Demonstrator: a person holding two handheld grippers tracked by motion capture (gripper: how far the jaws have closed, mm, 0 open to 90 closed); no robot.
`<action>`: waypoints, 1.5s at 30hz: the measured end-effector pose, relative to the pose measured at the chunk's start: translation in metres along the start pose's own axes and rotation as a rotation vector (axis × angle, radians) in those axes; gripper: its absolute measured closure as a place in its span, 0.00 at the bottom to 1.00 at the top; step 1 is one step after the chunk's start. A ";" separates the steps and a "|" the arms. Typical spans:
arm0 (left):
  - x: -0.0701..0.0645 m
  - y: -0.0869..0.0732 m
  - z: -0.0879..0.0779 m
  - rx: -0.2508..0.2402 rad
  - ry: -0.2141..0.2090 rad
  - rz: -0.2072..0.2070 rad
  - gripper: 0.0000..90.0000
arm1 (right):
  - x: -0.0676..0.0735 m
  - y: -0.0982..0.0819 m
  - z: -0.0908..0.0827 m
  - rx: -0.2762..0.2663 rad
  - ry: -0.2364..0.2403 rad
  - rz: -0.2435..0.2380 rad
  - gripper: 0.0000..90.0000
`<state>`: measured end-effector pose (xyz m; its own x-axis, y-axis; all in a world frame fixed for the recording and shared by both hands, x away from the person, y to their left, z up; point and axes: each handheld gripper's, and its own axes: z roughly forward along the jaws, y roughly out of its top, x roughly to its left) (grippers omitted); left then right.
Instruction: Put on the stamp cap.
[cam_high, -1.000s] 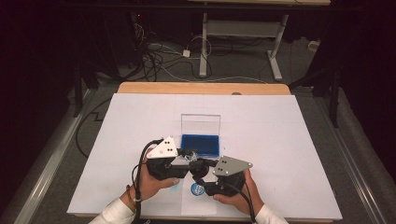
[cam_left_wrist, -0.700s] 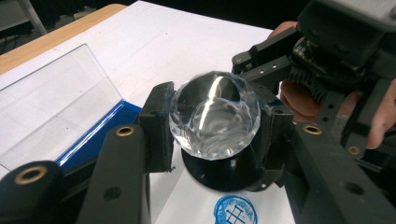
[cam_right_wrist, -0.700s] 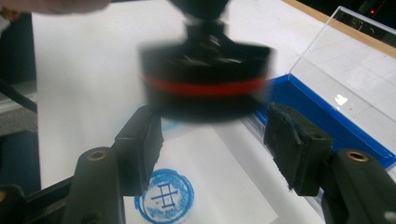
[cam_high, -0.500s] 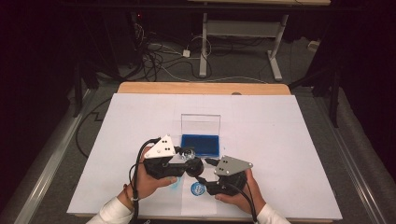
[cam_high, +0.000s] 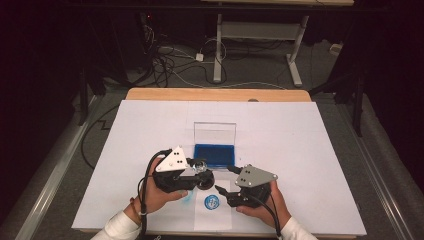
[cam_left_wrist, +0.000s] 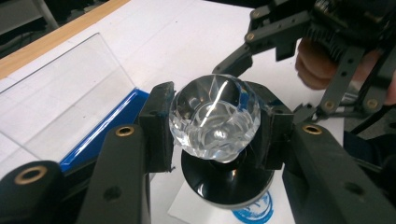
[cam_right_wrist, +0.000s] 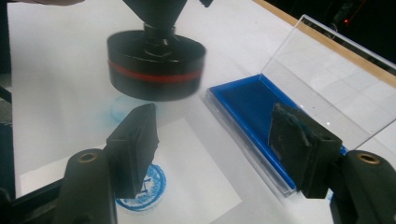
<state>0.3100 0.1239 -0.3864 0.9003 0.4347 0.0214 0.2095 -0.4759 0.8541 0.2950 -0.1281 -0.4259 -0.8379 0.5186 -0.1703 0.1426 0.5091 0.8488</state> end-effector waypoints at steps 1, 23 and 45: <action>0.000 0.000 0.000 -0.002 -0.001 -0.002 0.61 | 0.000 0.000 -0.001 -0.001 -0.008 -0.006 0.37; 0.009 -0.010 -0.011 0.035 0.059 0.011 0.61 | -0.010 -0.001 -0.018 -0.020 -0.110 -0.019 0.27; 0.018 -0.013 -0.022 0.037 0.120 0.014 0.61 | -0.021 -0.013 -0.054 -0.070 -0.230 -0.025 0.29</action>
<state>0.3147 0.1546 -0.3851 0.8515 0.5154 0.0969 0.2136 -0.5095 0.8335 0.2824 -0.1826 -0.4065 -0.6975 0.6535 -0.2940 0.0798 0.4785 0.8744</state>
